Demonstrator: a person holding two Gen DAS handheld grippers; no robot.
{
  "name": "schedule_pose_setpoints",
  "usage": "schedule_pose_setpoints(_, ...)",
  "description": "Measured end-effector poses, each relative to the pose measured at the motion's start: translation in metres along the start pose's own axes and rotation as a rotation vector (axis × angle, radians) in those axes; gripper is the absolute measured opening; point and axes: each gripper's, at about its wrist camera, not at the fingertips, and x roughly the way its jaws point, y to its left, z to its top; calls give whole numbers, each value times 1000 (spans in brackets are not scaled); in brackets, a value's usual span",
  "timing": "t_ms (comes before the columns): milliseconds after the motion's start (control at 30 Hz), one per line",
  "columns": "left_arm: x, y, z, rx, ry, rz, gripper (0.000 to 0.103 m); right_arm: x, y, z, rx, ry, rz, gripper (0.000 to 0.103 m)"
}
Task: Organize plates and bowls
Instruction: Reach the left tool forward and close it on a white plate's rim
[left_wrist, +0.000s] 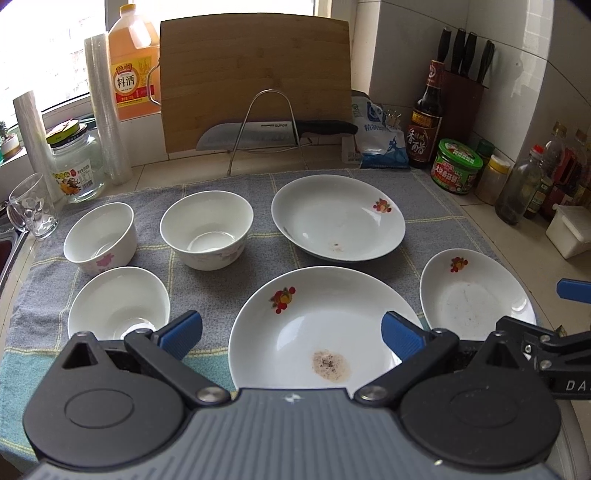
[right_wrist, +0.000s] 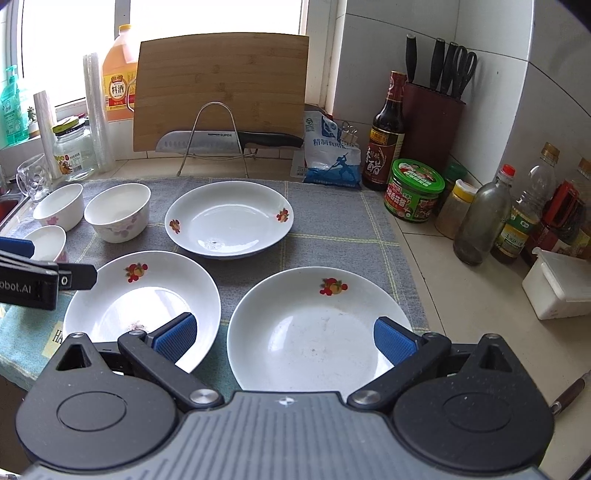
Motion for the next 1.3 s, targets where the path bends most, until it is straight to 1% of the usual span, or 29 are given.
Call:
schedule_pose_setpoints(267, 15, -8, 5, 40, 47, -126, 102, 5, -16, -38, 47, 60, -41, 103)
schedule_pose_setpoints(533, 26, -23, 10, 120, 60, -171, 102, 26, -23, -68, 86, 125, -39, 103)
schedule_pose_setpoints(733, 32, -33, 16, 188, 59, -173, 102, 49, -28, -77, 80, 138, -22, 103)
schedule_pose_setpoints(900, 40, -44, 21, 242, 72, -175, 102, 63, -38, -78, 83, 140, -15, 103)
schedule_pose_setpoints(1000, 42, -54, 25, 285, 65, -181, 102, 69, -44, -77, 93, 137, -7, 103)
schedule_pose_setpoints(1200, 51, -74, 36, 369, 55, -214, 102, 75, -43, -74, 35, 123, 39, 103)
schedule_pose_setpoints(1300, 57, -81, 40, 406, 59, -247, 102, 75, -44, -77, 24, 92, 52, 103)
